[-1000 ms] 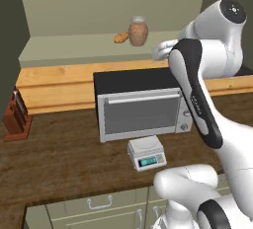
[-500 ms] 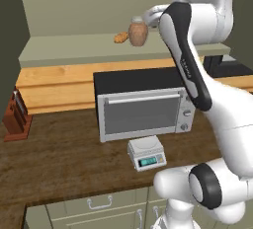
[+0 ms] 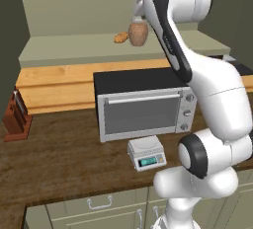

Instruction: Pick the honey bottle and place it on the digital scale for weighing, and close the cabinet.

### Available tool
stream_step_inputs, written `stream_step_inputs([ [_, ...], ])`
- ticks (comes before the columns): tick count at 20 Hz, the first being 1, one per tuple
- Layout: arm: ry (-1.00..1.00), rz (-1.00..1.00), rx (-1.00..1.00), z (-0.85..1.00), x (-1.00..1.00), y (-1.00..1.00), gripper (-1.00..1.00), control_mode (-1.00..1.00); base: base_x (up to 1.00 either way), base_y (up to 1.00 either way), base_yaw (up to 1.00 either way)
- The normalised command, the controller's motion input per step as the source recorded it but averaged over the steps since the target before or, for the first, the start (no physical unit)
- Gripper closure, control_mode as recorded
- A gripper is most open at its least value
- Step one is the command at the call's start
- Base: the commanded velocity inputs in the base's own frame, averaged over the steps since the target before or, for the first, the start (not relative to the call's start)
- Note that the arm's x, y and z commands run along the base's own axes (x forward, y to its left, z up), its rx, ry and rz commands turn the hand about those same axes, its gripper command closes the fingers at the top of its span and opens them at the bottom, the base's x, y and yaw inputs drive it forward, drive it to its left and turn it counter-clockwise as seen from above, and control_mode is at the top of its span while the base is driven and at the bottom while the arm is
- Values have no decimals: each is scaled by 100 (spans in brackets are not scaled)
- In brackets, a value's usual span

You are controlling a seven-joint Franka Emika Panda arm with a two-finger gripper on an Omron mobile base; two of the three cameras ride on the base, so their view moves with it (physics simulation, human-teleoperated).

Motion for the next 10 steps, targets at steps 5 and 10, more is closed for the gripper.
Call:
stream_step_inputs([
  [5, 12, 0, 0, -17, 66, -2, -100, -100, 0, 0, 0],
  [10, 1, 0, 0, -40, 71, 0, -100, -100, 0, 0, 0],
])
